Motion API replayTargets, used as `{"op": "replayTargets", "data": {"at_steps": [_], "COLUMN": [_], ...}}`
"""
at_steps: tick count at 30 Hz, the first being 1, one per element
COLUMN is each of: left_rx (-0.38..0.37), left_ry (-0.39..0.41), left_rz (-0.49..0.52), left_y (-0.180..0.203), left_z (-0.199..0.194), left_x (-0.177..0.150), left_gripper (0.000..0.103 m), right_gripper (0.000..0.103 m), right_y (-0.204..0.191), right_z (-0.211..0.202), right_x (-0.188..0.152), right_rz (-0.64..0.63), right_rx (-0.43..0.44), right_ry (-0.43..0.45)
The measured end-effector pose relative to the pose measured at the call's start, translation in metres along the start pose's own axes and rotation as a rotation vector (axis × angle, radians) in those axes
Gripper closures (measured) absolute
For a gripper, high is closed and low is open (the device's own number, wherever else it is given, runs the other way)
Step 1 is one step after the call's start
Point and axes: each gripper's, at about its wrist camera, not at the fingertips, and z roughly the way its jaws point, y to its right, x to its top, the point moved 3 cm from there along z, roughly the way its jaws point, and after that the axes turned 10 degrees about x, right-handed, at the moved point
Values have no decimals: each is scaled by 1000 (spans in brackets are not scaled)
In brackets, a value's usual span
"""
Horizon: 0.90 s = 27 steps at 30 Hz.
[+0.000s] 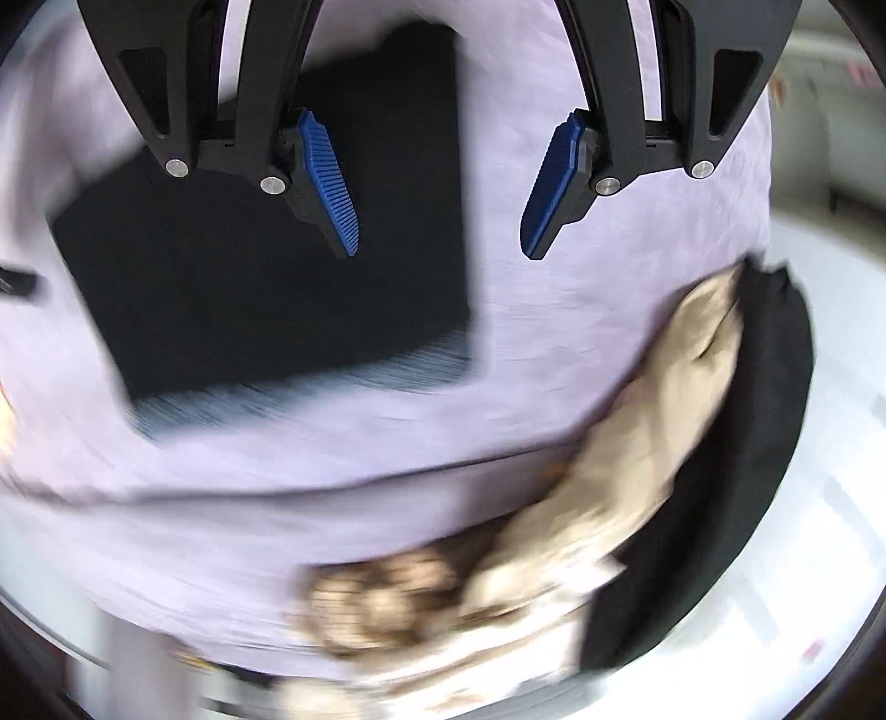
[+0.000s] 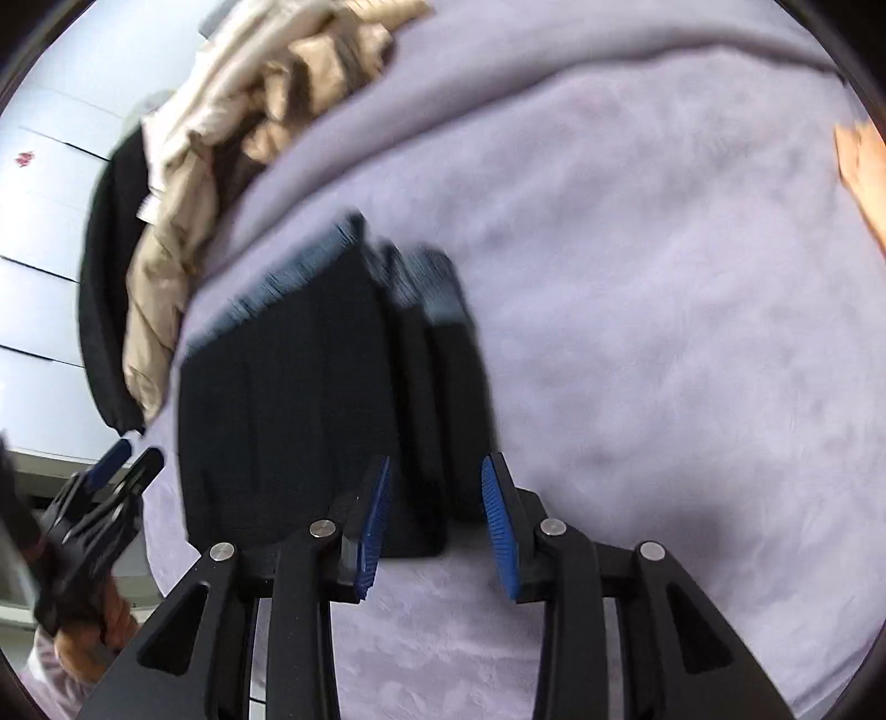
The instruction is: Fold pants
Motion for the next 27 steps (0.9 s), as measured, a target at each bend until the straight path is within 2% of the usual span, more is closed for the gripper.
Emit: {"op": "replayTargets", "data": {"at_steps": [2, 3, 7, 10, 14, 17, 18, 20, 23, 27], "left_rx": [4, 17, 21, 39, 28, 18, 30, 52, 15, -13], "left_ry": [-53, -69, -115, -122, -110, -132, -136, -133, -154, -169], "left_rz": [-88, -99, -73, -38, -28, -34, -35, -49, -52, -24], "left_y": [-17, -19, -3, 7, 6, 2, 0, -7, -11, -9], "left_z": [28, 37, 62, 66, 60, 57, 56, 53, 48, 40], "left_x": [13, 15, 9, -4, -5, -6, -6, -8, -12, -18], "left_gripper": [41, 41, 41, 40, 40, 37, 25, 14, 14, 14], "right_gripper": [65, 65, 65, 67, 66, 66, 65, 65, 65, 64], "right_y": [-20, -31, -49, -36, -25, -17, -19, -28, -33, -31], "right_z": [8, 18, 58, 89, 92, 81, 76, 73, 69, 61], "right_x": [17, 28, 53, 43, 23, 12, 8, -2, -12, -21], "right_rz": [-61, -105, -178, -168, -169, -73, -87, -147, -169, -117], "right_rx": [-4, -27, -45, -140, -232, -180, -184, -216, -235, -227], "right_ry": [2, 0, -28, -139, -143, -122, -119, -137, -146, -144]}}
